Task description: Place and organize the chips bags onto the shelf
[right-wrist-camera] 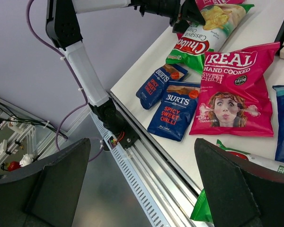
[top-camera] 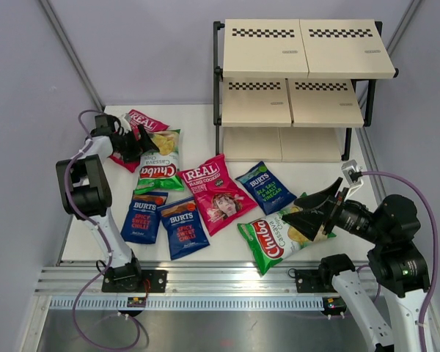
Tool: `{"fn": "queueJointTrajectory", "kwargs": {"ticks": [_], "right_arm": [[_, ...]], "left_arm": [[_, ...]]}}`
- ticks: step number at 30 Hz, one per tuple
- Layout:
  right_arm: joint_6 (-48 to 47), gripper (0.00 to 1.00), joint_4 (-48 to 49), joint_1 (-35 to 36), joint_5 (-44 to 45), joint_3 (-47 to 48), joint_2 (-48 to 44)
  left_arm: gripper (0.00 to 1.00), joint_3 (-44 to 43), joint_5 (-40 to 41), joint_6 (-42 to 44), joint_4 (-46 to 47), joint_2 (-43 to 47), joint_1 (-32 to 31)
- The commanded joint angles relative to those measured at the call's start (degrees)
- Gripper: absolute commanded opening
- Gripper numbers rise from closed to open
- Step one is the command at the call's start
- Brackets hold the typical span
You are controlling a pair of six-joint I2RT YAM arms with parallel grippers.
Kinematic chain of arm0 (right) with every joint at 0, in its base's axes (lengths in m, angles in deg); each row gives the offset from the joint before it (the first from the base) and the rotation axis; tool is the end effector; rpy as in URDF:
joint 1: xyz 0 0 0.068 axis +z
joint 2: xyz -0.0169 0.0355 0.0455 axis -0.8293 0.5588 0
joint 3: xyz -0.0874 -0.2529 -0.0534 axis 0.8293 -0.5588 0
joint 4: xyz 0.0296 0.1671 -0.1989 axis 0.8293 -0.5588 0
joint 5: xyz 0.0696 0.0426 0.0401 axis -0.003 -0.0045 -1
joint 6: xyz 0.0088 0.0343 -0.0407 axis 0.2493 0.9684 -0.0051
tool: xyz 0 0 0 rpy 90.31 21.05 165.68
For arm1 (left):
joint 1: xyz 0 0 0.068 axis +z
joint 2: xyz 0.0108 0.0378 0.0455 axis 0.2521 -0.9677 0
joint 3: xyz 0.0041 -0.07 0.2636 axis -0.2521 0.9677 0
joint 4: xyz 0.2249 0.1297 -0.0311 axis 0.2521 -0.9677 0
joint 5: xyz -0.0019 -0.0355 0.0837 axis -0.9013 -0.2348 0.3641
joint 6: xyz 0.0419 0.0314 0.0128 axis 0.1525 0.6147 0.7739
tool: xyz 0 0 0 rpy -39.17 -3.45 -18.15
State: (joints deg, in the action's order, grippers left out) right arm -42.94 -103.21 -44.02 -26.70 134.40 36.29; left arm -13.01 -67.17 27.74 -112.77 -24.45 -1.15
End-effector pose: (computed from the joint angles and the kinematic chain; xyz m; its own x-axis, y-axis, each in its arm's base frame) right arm 0.0467 0.0361 0.3958 -0.4531 0.2125 -0.8657 -0.7218 0.4825 0.4962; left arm 0.4077 0.0774 0.1934 -0.8061 -0.3831 -0.4510 -0.0722 0.8202 -0.5676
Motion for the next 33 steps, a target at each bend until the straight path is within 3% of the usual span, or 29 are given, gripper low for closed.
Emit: {"fn": "queueJointTrajectory", "kwargs": {"ticks": [1, 9, 15, 16, 20, 23, 33], "right_arm": [[0.3, 0.99, 2.4, 0.6, -1.6, 0.8, 0.0], [2.5, 1.00, 4.7, 0.6, -2.7, 0.4, 0.7], [3.4, 0.99, 5.4, 0.5, -3.2, 0.4, 0.6], [3.5, 0.99, 5.3, 0.5, -3.1, 0.4, 0.6], [3.8, 0.99, 5.3, 0.5, -3.1, 0.0, 0.5], [4.1, 0.99, 5.5, 0.5, -3.0, -0.4, 0.6], [7.6, 0.99, 9.7, 0.6, -3.1, -3.6, 1.6]], "left_arm": [[0.97, -2.8, 1.3, 3.4, -2.7, -1.8, -0.9], [0.89, 1.8, 0.6, -1.3, 2.8, -1.3, -1.1], [0.65, 11.8, 0.9, -11.1, 17.3, 3.5, -1.0], [0.56, 13.4, 1.3, -13.5, 21.2, 5.0, -1.0], [0.38, 17.9, 3.1, -17.8, 27.0, 8.3, -1.1], [0.30, 20.6, 3.6, -20.9, 31.2, 10.9, -1.1], [0.20, 23.8, 2.6, -30.2, 38.0, 19.9, -0.6]]}}
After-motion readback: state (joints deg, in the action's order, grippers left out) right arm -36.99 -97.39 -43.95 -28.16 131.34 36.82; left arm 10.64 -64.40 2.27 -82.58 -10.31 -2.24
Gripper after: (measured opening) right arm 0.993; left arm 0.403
